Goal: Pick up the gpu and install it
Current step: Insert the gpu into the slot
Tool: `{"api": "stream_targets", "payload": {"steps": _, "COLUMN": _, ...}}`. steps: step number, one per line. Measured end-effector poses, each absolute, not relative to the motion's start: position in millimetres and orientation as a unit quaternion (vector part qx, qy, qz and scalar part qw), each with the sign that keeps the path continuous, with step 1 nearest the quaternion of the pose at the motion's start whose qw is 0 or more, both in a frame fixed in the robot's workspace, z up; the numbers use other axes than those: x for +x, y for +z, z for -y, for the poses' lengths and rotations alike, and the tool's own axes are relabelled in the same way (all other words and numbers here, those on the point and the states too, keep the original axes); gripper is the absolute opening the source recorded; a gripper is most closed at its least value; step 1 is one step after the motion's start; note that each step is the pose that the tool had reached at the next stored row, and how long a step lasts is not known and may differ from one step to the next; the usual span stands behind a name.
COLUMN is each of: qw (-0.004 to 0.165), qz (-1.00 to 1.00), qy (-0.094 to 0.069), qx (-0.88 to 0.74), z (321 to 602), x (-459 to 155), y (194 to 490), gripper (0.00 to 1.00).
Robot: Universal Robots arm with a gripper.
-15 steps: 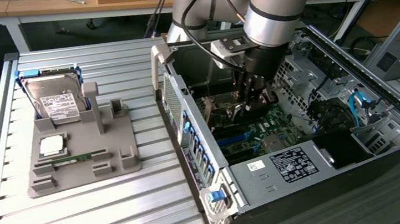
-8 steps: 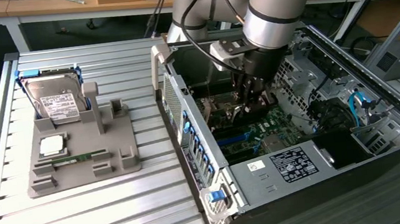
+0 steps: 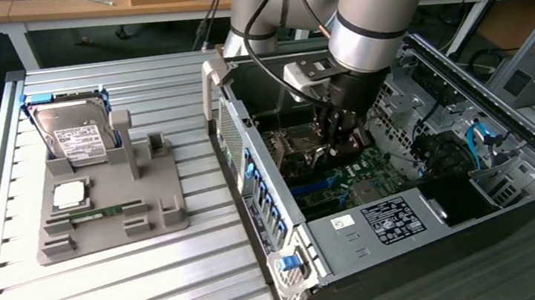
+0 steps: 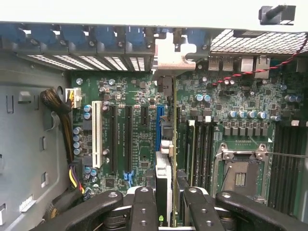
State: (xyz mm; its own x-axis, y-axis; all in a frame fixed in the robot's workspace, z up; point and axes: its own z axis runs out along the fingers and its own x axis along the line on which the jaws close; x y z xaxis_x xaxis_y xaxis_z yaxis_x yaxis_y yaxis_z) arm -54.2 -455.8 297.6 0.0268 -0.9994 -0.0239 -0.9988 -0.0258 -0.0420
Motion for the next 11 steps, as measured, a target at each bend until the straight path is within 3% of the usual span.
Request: {"api": "stream_targets", "payload": {"steps": 11, "qw": 0.023, "qz": -0.697, "qy": -0.006, "qx": -0.716, "z": 455.9, "x": -56.6, "y": 288.8, "gripper": 0.27}}
